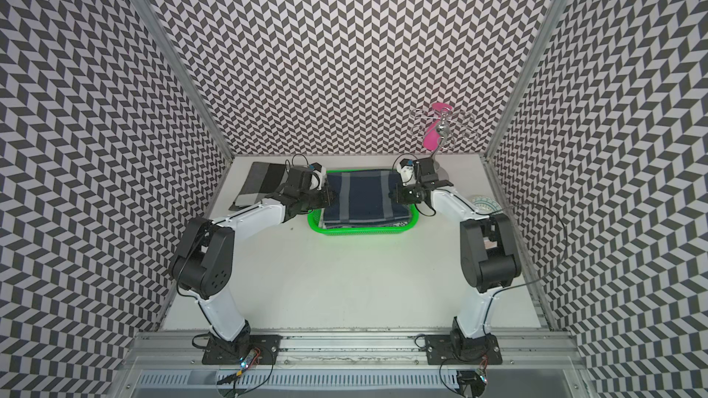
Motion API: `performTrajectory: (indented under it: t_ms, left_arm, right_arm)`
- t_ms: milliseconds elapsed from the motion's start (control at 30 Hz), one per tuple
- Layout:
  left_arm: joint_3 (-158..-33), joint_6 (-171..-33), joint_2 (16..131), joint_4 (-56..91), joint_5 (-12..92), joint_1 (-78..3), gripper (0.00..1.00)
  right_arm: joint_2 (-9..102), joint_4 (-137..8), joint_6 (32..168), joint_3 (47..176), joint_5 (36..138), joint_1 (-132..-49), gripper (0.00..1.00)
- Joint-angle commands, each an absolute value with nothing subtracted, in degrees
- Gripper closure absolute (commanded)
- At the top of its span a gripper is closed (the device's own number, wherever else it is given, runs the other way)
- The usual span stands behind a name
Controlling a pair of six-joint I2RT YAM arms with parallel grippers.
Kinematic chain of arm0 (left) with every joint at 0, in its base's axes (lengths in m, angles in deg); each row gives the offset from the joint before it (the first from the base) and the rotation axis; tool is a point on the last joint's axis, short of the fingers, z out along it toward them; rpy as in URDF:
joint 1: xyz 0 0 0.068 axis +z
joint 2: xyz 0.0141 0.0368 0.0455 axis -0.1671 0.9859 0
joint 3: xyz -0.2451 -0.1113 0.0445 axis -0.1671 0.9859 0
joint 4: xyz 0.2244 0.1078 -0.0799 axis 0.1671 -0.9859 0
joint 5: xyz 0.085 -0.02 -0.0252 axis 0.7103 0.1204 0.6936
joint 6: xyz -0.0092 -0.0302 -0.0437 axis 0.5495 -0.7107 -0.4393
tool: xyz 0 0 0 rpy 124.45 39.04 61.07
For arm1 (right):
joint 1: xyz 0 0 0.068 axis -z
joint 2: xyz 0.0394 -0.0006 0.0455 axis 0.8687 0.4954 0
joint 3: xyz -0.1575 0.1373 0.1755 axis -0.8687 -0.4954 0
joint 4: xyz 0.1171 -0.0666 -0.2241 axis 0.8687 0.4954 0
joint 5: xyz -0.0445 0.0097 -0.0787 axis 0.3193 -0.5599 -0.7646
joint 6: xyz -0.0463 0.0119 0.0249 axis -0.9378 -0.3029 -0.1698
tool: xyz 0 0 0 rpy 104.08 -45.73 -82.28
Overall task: Put the folded scarf in the basket
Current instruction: Place the scarf in the basket.
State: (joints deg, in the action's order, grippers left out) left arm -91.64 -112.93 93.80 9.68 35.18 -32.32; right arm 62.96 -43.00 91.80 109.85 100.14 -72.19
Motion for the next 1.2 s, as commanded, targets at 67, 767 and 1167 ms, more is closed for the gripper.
performTrajectory:
  t_ms: [67,767,1167]
  left_arm:
    - [-91.36,-112.66,93.11,9.45,37.16,-31.35,0.76]
    - [-97.51,-111.32,84.77,-0.99,43.72,-29.21,0.61]
    - [-97.95,-114.4,89.7,7.22,34.93,-33.91,0.74]
  right_arm:
    - [62.15,-42.33,91.29,109.43,96.55,-71.45,0.7]
    - [49.0,-34.42,92.68,116.53,92.8,-72.05,0.48]
    - [58.36,-43.23,95.57,115.11,103.92,-72.98,0.71]
